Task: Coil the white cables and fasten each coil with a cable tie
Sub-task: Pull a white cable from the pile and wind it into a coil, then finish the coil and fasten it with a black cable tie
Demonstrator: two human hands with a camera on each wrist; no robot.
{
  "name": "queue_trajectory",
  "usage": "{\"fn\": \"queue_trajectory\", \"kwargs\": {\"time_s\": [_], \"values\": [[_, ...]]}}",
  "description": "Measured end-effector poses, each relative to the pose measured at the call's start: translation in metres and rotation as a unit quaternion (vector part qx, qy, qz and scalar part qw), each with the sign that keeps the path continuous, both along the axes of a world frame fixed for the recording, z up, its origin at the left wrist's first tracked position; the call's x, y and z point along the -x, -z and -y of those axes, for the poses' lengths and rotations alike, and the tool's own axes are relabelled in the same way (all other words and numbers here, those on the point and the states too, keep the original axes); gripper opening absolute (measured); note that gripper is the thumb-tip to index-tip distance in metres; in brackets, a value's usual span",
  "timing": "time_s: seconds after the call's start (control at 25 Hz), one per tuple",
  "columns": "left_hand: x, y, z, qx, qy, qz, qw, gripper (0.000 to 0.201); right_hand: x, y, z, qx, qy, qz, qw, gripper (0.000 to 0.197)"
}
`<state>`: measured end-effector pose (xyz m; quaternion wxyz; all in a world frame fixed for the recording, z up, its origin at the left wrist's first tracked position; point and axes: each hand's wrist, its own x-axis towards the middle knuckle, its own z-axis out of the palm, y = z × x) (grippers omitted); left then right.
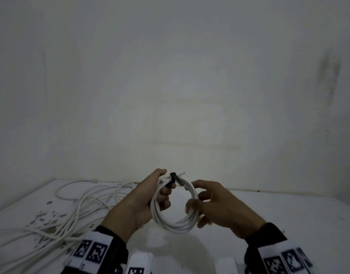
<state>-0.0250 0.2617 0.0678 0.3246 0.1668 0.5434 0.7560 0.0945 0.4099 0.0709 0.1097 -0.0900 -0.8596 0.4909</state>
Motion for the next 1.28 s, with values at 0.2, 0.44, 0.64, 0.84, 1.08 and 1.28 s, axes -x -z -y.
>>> {"fn": "queue_trajectory", "kwargs": {"time_s": [0.2,0.44,0.64,0.84,1.08,1.28], "values": [[0.008,0.02,-0.003,0.044,-0.056,-0.031,0.997,0.041,0.012,0.02,-0.013,0.152,0.106,-0.067,0.98,0.011],[-0.001,0.059,-0.033,0.09,-0.084,-0.054,0.991,0.018,0.011,0.038,-0.041,0.193,0.137,-0.024,0.971,0.019],[0.004,0.07,-0.088,0.164,-0.058,-0.076,0.982,0.02,0.021,0.038,-0.092,0.206,0.218,-0.007,0.954,0.026],[0.013,0.066,-0.16,0.212,-0.001,-0.104,0.972,0.017,0.039,0.053,-0.17,0.168,0.279,0.052,0.944,0.017],[0.035,0.08,-0.244,0.252,0.063,-0.117,0.959,0.005,0.076,0.105,-0.282,0.063,0.347,0.098,0.931,0.032],[0.046,0.084,-0.28,0.259,0.07,-0.123,0.955,0.009,0.088,0.124,-0.33,0.036,0.38,0.059,0.922,0.019]]}}
